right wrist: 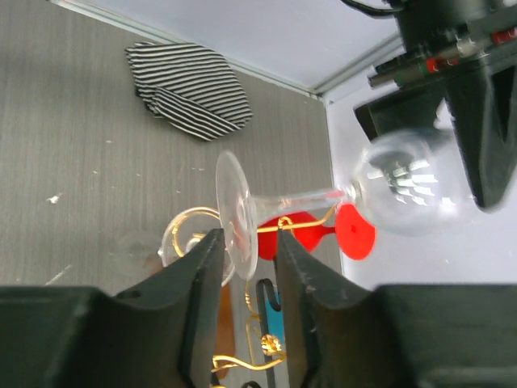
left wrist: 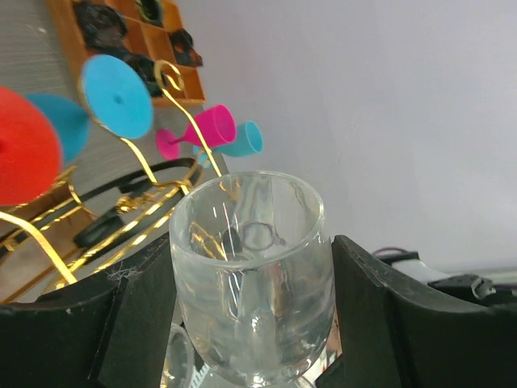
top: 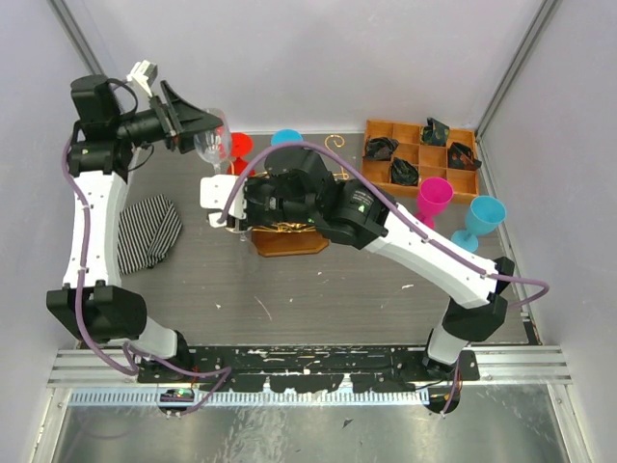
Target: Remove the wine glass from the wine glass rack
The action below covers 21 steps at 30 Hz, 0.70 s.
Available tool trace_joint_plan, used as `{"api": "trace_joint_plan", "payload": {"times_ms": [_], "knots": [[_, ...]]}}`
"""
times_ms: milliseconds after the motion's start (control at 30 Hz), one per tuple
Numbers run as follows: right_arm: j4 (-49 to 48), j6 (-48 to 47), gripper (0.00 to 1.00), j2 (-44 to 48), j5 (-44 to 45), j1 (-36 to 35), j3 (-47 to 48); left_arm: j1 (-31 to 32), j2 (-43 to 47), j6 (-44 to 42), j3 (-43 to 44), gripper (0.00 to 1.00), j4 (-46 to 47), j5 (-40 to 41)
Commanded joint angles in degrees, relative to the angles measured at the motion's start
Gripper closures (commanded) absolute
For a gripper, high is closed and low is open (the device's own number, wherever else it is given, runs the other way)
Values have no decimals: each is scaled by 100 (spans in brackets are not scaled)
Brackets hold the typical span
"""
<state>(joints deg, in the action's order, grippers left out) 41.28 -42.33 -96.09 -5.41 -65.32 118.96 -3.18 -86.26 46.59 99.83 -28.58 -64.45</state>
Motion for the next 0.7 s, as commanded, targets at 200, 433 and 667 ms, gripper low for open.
{"api": "trace_joint_plan", "payload": {"times_ms": [200, 433, 667], "knots": [[-1201, 197, 31, 1002, 1005, 67, -491, -1213, -736, 110, 792, 48, -165, 442], [-1487, 779, 29, 1371, 619, 726, -783, -1308, -1643, -1034, 2001, 49, -1152, 2176], [-1920, 1371, 29, 1526, -256, 1766, -1216, -1295, -1540, -1605, 1100, 41, -178, 3852]]}}
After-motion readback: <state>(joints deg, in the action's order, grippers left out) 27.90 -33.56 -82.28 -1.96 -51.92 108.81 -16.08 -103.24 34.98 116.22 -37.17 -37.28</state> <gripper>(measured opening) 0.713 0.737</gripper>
